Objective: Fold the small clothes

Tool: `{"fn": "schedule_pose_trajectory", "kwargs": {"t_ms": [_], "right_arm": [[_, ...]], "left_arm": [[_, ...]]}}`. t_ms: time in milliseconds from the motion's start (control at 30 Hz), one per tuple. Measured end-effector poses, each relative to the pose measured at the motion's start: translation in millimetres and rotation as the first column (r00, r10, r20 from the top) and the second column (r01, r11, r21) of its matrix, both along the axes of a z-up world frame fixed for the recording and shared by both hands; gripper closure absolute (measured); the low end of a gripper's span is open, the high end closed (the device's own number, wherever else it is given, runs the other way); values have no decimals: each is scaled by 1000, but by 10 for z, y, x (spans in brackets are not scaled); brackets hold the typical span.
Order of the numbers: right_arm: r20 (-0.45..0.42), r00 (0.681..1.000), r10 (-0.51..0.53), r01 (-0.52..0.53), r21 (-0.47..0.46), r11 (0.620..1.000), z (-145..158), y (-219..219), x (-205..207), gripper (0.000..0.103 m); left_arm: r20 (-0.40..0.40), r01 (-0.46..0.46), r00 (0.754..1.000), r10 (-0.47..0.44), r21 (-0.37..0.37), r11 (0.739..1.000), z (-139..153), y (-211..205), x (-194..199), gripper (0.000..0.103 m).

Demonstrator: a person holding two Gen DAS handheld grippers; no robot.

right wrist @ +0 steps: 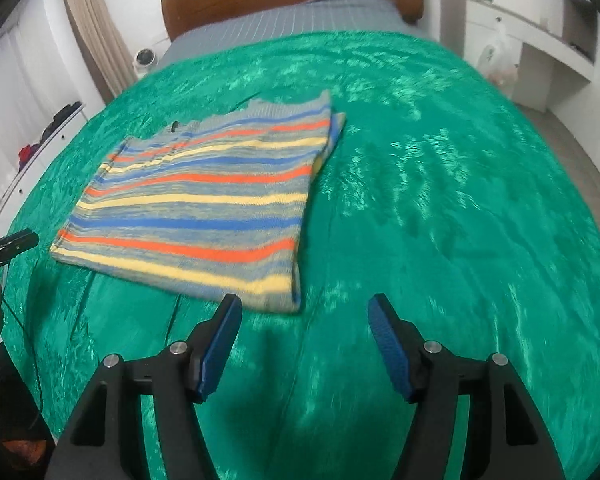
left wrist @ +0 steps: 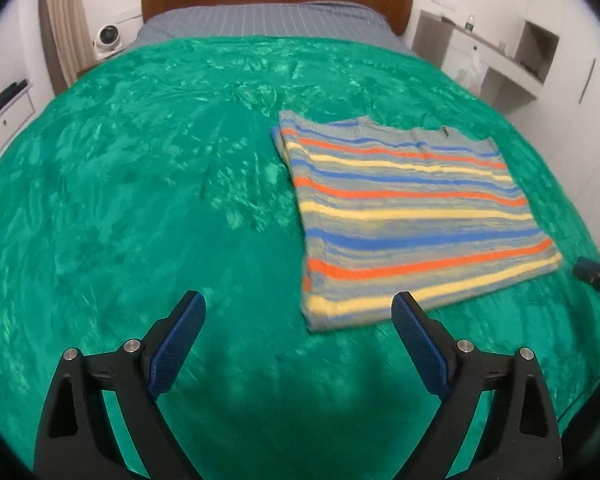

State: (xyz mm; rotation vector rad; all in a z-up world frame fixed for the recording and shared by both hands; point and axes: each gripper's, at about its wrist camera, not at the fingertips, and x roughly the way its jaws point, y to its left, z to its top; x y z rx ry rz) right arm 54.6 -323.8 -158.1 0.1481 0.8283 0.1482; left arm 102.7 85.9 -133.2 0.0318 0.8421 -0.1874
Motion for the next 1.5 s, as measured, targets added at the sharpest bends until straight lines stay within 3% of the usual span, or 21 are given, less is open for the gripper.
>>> {"fn": "schedule_pose_trajectory", "kwargs": {"t_ms": [233, 1500], "right_arm": [[0, 1000, -31, 31, 31, 999, -109, 163, -266, 36], [9, 1000, -6, 6, 78, 997, -53, 572, -564, 35]], "left_arm": [[-50, 33, 998, -32, 31, 999, -357, -249, -201, 7], [8, 4, 1000, -5, 65, 998, -348, -245, -617, 7]]}}
